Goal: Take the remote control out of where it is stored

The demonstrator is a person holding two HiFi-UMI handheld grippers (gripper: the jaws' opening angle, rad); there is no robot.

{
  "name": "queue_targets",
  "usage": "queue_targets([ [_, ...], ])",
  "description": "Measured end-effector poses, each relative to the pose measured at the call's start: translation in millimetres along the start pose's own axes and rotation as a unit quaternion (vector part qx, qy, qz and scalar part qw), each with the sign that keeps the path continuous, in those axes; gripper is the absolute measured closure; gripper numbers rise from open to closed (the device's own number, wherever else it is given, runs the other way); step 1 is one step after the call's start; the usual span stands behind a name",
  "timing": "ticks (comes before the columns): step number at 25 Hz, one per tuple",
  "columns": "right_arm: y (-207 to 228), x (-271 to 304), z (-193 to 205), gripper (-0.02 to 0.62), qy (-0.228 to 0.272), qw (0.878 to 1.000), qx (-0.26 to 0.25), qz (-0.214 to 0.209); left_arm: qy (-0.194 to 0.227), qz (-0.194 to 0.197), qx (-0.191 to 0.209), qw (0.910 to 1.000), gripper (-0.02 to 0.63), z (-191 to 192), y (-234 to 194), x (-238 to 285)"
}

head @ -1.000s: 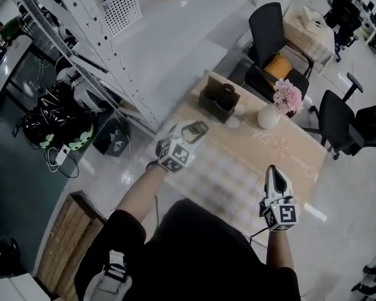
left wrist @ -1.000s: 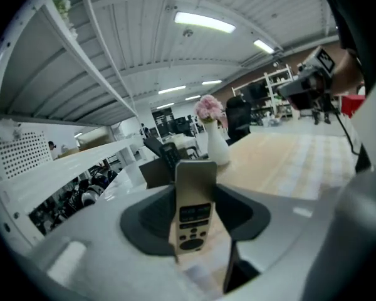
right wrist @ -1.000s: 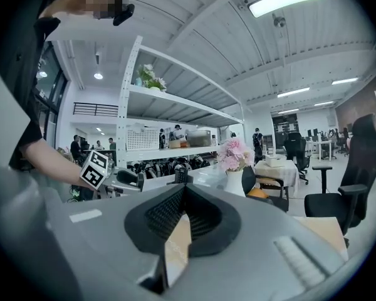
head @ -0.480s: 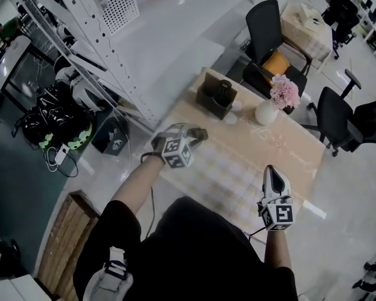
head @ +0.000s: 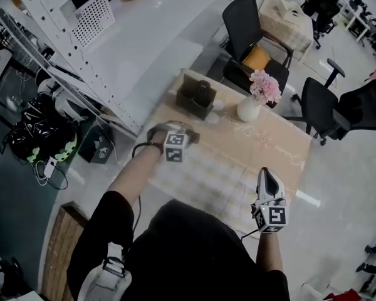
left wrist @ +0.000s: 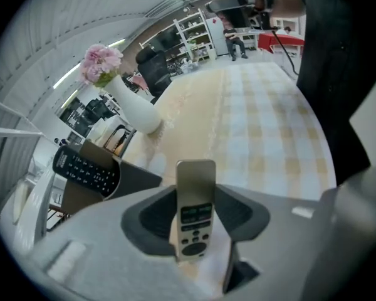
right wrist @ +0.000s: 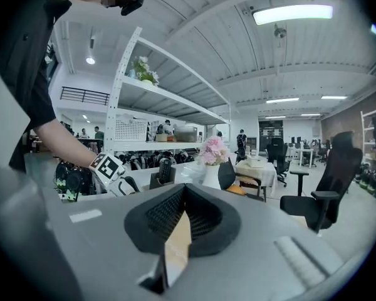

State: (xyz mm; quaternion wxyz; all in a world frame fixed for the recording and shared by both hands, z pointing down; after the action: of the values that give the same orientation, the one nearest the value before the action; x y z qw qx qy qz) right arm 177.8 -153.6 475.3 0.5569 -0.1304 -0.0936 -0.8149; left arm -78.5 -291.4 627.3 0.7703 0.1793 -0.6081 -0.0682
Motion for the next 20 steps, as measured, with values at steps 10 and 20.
queue_targets([
  [10,9.9,0.0,10.1,0.591,-0.019,0.999,0.004,0.028,-0.010,0.047,0.030,0.9984,0.422,-11.5,-2.3,33.6],
  [20,17.4,-1.9,22.9,0.591,-0.031,0.997,0.029,0.059,-0.033,0.108,0.046,0.9925,0.423,-8.0,0.8,58.0],
])
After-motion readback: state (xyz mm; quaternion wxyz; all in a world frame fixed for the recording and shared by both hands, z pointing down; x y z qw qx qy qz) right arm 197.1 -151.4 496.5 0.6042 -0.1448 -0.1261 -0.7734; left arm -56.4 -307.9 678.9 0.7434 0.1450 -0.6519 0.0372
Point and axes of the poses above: the fingertips, and each gripper's own axes: x forward along the fingers, y to its right, z out of its underside, the point moved 4 cm from there along -x, backward along the fingers, and after that the axes turned 6 degrees about -y, right-handed, at the moved point
